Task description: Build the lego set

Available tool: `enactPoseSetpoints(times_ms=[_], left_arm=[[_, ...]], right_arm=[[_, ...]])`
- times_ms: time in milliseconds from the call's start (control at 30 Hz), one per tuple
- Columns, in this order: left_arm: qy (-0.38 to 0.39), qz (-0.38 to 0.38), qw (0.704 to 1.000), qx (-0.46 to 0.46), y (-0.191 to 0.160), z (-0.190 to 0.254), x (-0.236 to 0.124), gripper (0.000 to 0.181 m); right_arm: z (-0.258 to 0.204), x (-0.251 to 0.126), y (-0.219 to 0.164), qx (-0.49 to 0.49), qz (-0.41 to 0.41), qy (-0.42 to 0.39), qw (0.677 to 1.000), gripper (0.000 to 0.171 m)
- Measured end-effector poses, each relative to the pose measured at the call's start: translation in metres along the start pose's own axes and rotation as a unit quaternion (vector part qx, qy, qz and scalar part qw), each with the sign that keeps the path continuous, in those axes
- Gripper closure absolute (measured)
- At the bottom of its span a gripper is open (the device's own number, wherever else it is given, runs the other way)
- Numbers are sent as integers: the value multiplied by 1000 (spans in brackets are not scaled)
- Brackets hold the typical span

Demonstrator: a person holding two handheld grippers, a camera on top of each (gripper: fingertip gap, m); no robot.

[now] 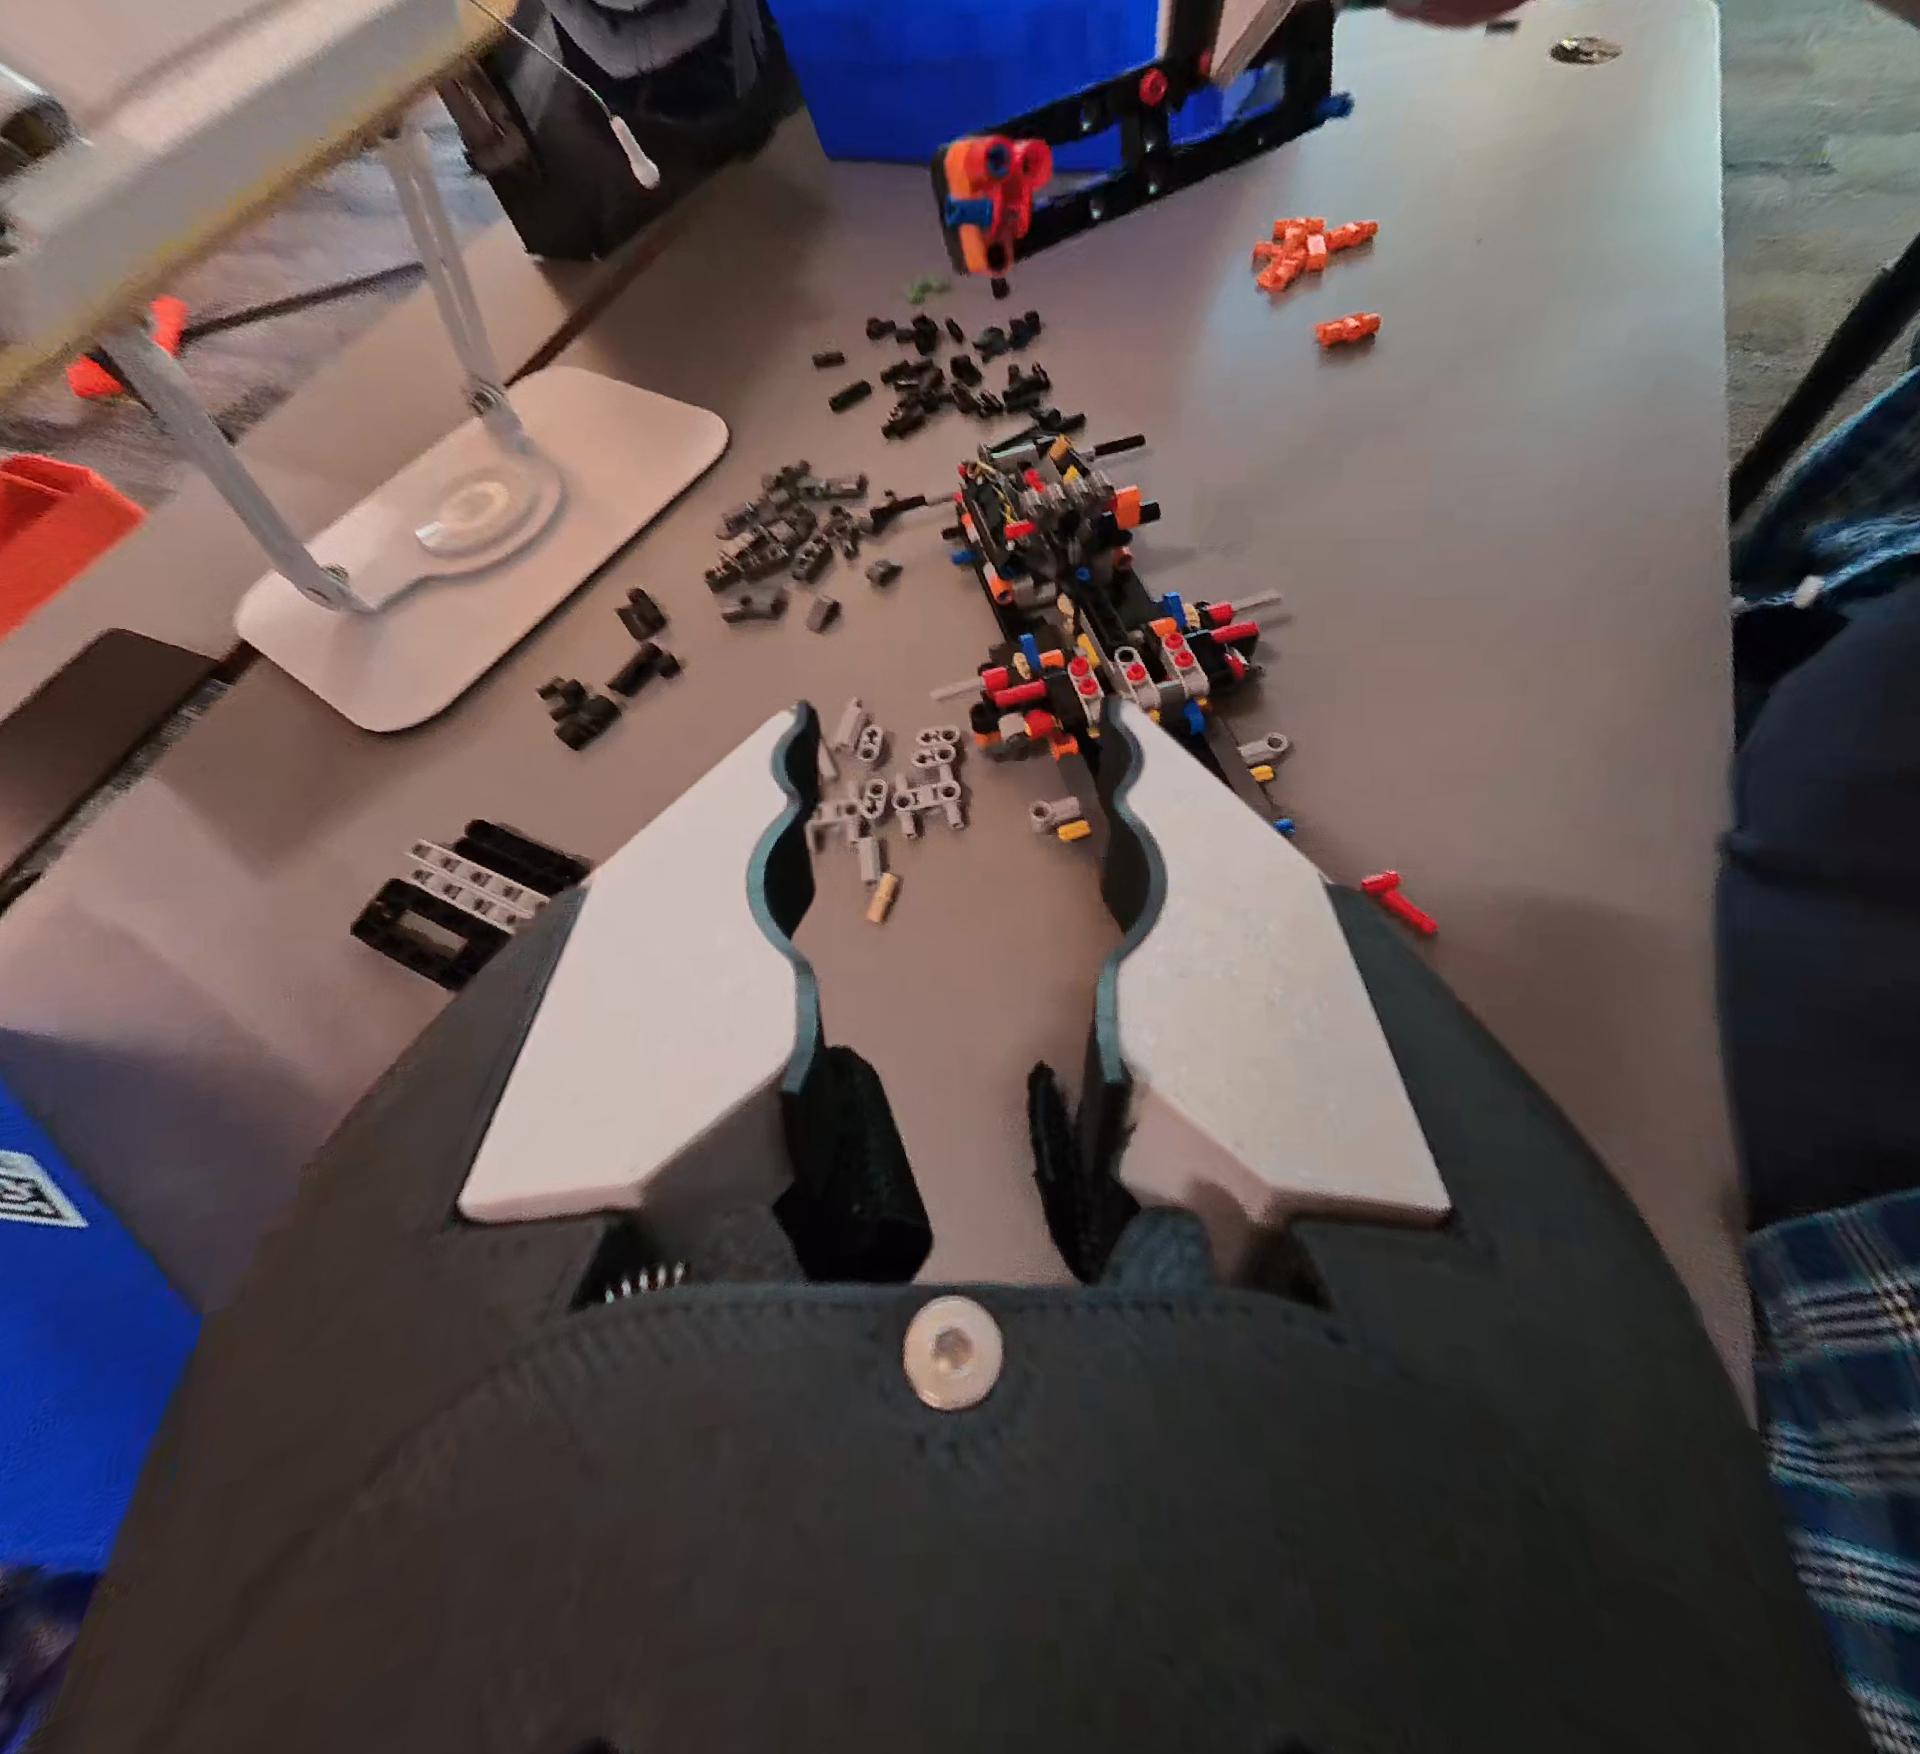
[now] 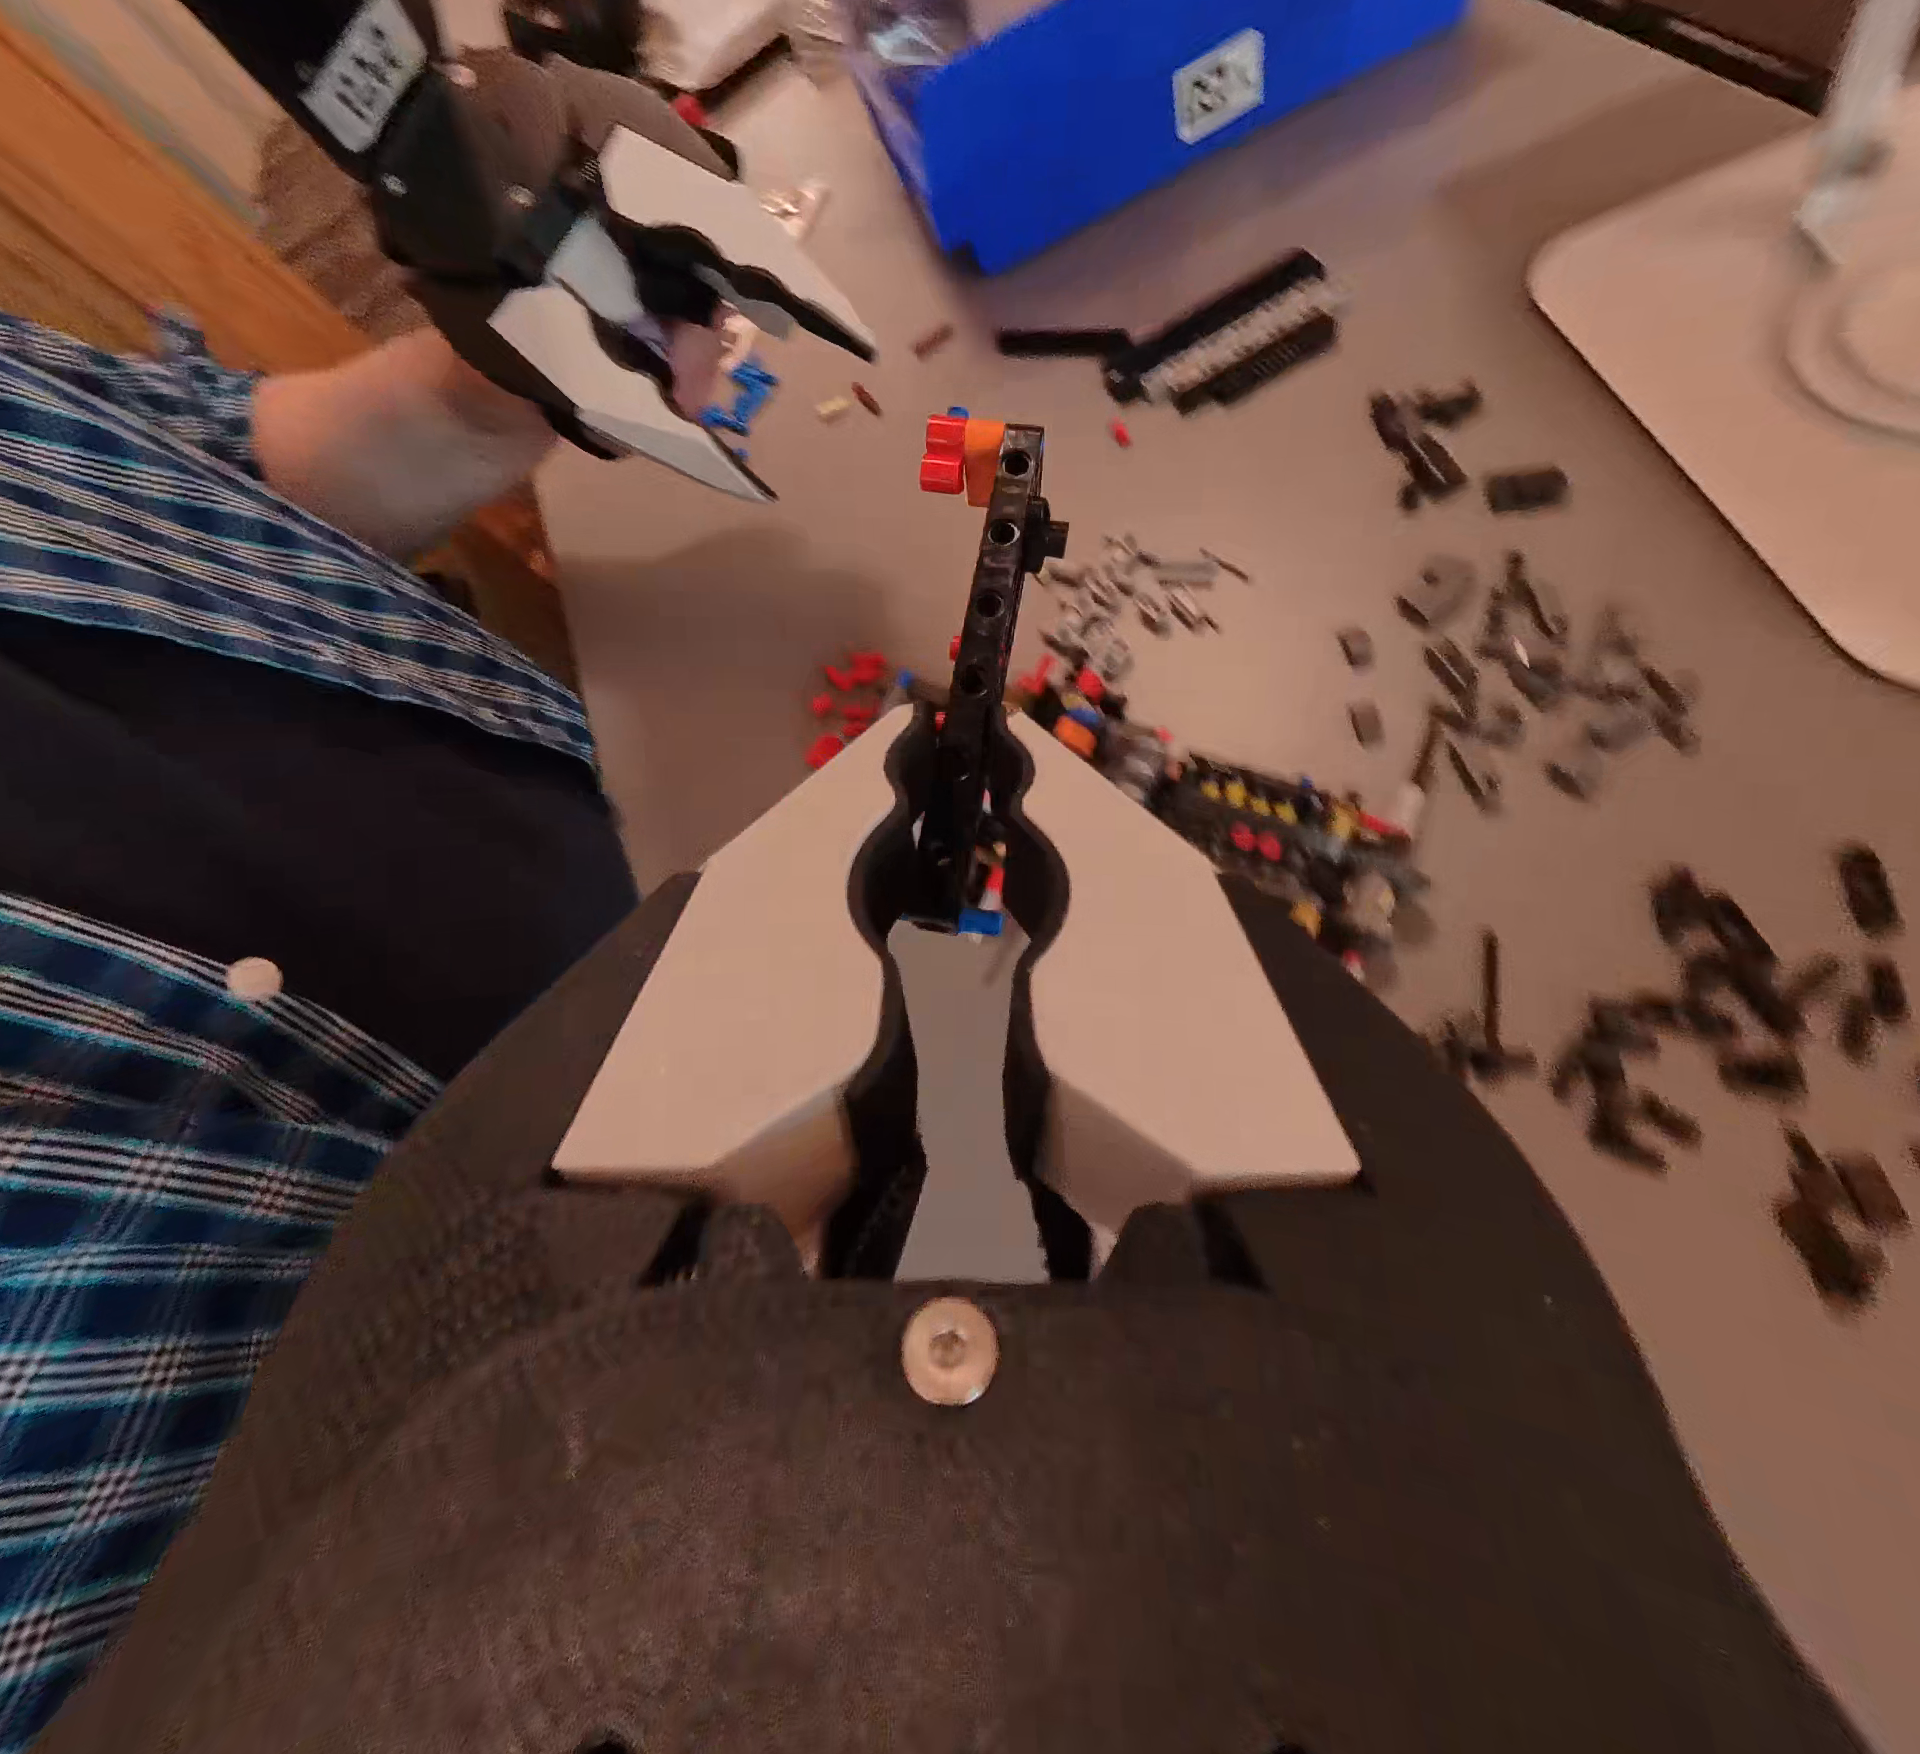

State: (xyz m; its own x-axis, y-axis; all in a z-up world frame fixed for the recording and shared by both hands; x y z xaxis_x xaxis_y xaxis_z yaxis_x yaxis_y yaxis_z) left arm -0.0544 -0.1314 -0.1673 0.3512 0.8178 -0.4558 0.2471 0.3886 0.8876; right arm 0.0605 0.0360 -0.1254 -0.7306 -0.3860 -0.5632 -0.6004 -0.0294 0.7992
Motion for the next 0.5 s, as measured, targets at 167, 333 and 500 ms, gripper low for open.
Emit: enactPoseSetpoints(times_ms=[167,333,500], left_arm=[[28,30,999,13,9,-4,-10,127],[55,42,997,37,13,-8,-21,127],[86,20,993,72,5,-12,-30,126]], right_arm=[[-24,37,26,-11,9,96,995,164],[-31,68,35,5,-12,163,986,164],[-33,90,36,31,-44,220,974,164]])
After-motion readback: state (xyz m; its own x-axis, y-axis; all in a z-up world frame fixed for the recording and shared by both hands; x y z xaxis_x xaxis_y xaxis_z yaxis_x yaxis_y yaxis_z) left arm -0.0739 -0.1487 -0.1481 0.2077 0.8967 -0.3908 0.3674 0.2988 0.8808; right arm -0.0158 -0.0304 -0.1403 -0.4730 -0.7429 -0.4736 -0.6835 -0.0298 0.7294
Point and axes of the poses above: each gripper's, where its closed fingertips meet, x out along the fingers, y out of its top, z = x × y across the jaws, the point moved 4 cm from there along -x, back along the fingers, and after that the axes turned 13 degrees about -y, right-handed, at the moved point
